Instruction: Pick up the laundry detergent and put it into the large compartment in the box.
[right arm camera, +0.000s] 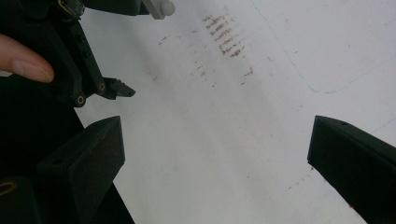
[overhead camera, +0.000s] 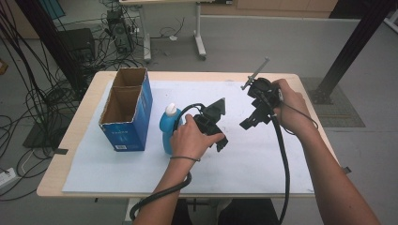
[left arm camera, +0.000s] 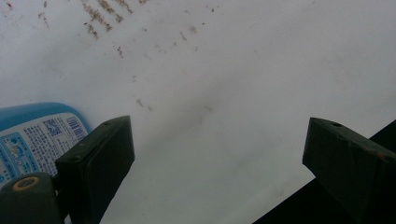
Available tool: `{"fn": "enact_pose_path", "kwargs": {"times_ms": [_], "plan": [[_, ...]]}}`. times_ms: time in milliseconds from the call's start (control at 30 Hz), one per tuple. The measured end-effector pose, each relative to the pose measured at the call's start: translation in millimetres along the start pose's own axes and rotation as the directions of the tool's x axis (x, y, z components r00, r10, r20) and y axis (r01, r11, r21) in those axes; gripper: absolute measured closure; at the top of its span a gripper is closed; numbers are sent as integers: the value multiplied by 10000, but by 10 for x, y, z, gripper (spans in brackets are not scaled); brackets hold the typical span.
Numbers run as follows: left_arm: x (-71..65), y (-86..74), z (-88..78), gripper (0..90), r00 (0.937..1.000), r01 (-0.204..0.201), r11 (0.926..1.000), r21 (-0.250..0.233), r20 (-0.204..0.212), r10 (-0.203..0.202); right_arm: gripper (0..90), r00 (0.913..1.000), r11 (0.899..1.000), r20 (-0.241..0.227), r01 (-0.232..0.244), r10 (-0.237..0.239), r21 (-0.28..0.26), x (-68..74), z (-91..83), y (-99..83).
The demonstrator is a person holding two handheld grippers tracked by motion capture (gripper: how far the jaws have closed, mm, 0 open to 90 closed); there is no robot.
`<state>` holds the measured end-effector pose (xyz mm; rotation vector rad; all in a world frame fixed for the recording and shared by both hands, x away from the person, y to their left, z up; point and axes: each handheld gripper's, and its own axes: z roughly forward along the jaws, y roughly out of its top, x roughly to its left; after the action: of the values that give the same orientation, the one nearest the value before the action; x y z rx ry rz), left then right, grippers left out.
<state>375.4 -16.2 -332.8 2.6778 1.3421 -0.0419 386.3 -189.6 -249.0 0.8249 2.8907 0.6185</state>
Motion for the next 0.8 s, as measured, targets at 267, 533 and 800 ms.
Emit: {"fn": "enact_pose_path", "kwargs": {"times_ms": [267,533,800], "plan": [[8,19,19,94,10000,37,10000,8,74,-37,37,10000,10000,-34,-13,14,36,-39,14,-13],[26,-14,-36,96,9998,149,9998,-118,145,-147,37,9999,10000,-70,-89,89,14,-66,23,-48],[-2,-57,-232,97,10000,21,9998,-205,54,-20,37,10000,10000,7,-47,47,-3,-62,10,-66]]}}
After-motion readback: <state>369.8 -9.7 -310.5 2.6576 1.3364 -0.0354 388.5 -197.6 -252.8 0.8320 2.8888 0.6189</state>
